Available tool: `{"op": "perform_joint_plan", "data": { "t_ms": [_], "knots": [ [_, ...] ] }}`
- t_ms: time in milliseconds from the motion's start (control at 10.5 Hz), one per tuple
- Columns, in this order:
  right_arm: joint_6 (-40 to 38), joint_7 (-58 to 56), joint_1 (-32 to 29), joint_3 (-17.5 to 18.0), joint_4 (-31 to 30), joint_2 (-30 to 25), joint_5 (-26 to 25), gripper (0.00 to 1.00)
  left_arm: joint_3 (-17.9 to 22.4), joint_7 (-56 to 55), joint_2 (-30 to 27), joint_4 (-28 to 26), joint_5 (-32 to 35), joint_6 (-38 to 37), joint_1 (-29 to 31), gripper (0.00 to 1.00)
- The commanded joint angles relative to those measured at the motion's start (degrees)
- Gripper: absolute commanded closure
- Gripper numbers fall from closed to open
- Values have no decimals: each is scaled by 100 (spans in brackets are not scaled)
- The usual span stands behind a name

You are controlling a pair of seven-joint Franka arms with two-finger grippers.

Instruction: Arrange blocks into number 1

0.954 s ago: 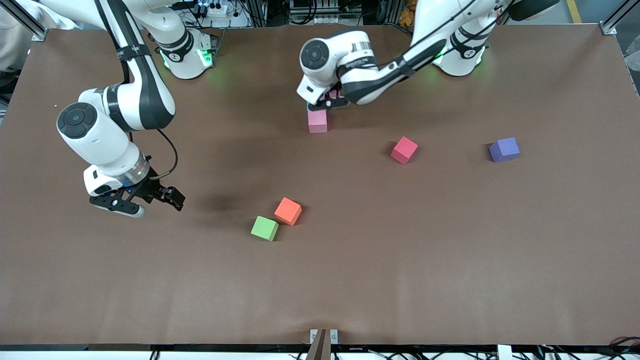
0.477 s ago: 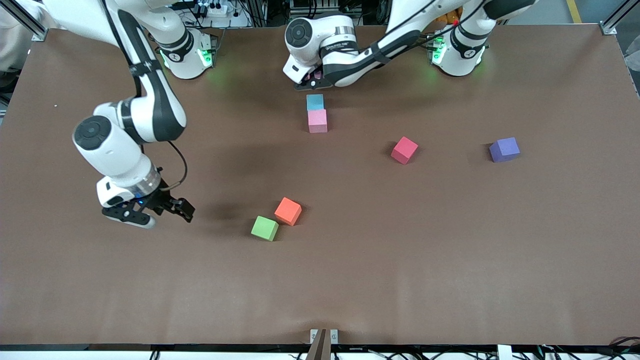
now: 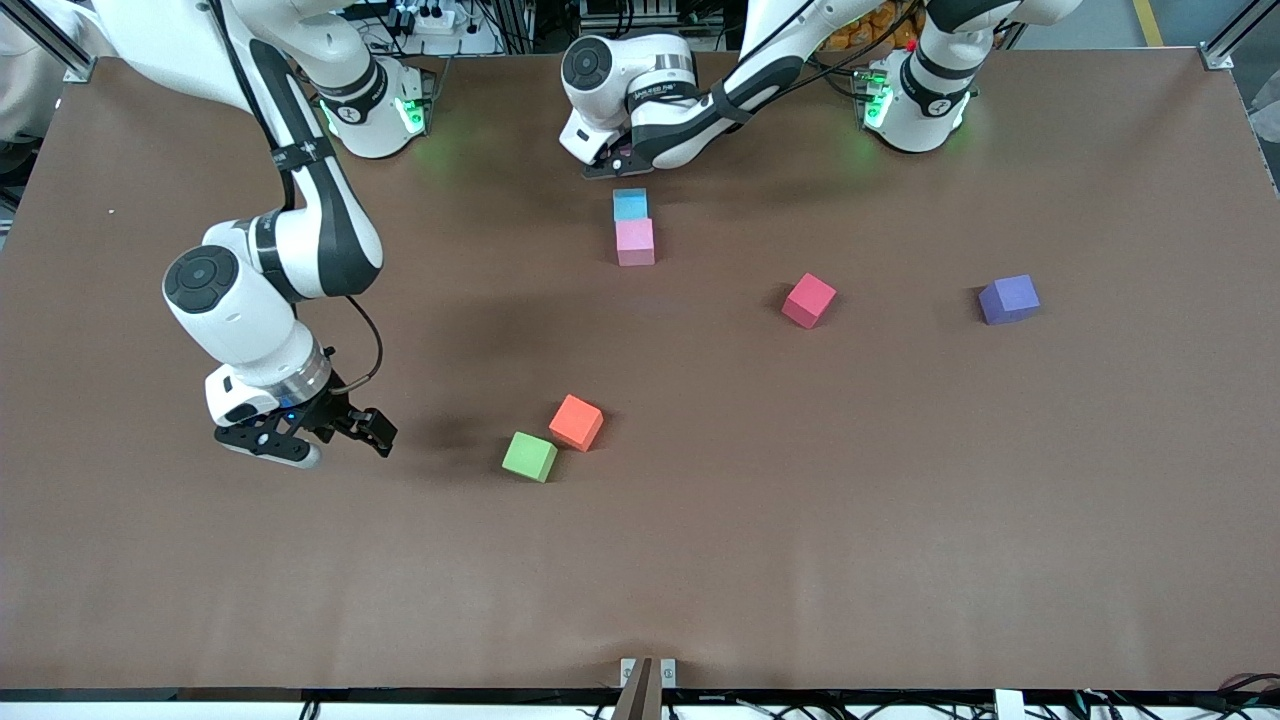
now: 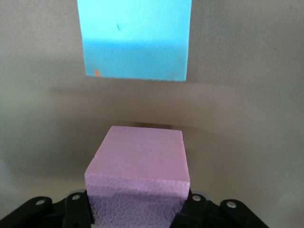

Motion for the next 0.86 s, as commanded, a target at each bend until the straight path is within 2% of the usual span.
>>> {"op": "perform_joint_plan", "data": {
  "t_ms": [0, 381, 763],
  "knots": [
    [-26, -17, 62, -64, 138, 76, 97, 0, 233, -19, -37, 49, -81, 128, -52, 100],
    [-26, -52, 158, -186, 269, 172, 97, 0, 252, 69, -28, 23, -45, 190, -8, 100],
    [-35, -105, 229, -284, 357, 234, 97, 0, 453, 210, 33, 32, -1, 251, -35, 100]
  ]
}}
